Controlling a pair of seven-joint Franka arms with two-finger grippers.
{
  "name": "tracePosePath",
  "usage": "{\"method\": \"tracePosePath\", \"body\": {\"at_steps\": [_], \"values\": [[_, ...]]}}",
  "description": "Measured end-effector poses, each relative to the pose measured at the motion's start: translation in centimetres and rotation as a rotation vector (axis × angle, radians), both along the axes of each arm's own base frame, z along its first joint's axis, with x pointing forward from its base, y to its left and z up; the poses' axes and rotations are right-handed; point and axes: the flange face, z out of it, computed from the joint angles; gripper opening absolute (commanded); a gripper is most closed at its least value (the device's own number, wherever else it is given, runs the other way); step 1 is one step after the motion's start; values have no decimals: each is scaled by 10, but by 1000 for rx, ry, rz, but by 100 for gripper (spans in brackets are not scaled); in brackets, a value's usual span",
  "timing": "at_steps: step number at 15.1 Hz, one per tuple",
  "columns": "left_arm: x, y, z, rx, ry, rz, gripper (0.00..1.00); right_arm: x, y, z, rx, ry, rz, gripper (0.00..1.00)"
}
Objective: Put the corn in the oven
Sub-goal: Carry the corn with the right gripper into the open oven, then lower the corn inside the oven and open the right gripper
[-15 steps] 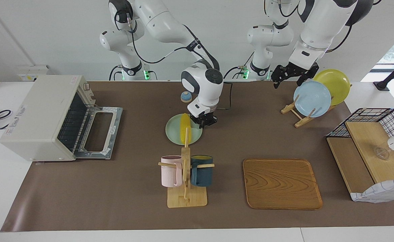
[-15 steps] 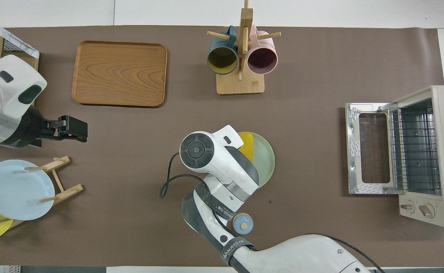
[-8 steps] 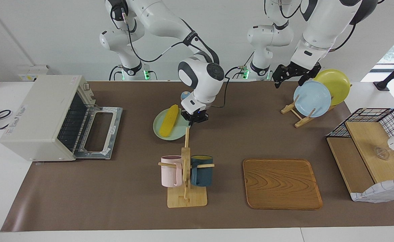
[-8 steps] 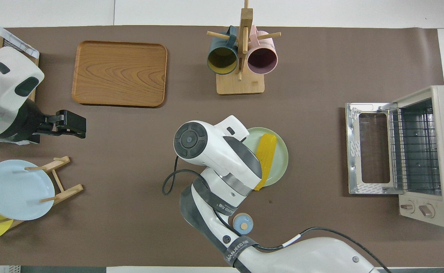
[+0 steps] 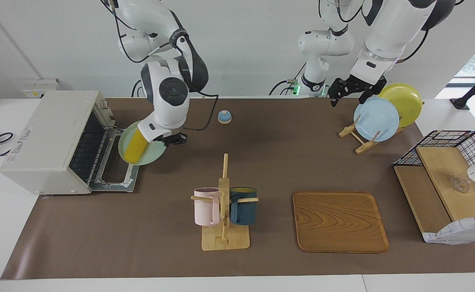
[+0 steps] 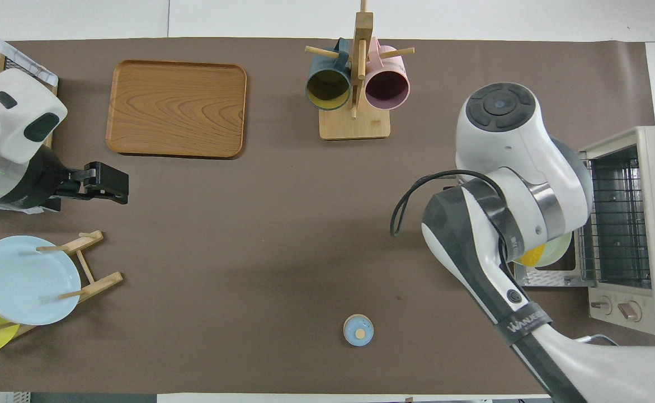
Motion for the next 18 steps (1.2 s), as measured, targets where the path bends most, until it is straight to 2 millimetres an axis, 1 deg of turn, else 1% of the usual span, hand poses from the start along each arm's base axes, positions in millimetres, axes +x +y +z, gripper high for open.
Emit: {"method": "tracePosePath", "body": {"at_steps": [3,5,6,8,9,10,13,15,18], "values": [[0,0,0,0,0,0,100,-13,-48,0,12,39,-4,0],[0,0,0,-1,0,0,100,-13,-92,2,30,61,3,0],[0,0,0,-1,0,0,100,-12,-117,0,47,68,7,0],[0,0,0,-1,-1,0,100,-13,-159,-11,80,62,19,0],[0,0,0,-1,-1,0,100,-15,-172,-18,89,60,21,0],[0,0,1,-1,-1,0,100,-17,-180,-24,94,54,27,0],[0,0,1,-1,-1,0,100,-22,-190,-35,95,23,69,0],[0,0,1,-1,-1,0,100,-27,-199,-36,103,16,79,0],[0,-1,1,-1,-1,-1,100,-30,-206,-38,107,6,81,0]]}}
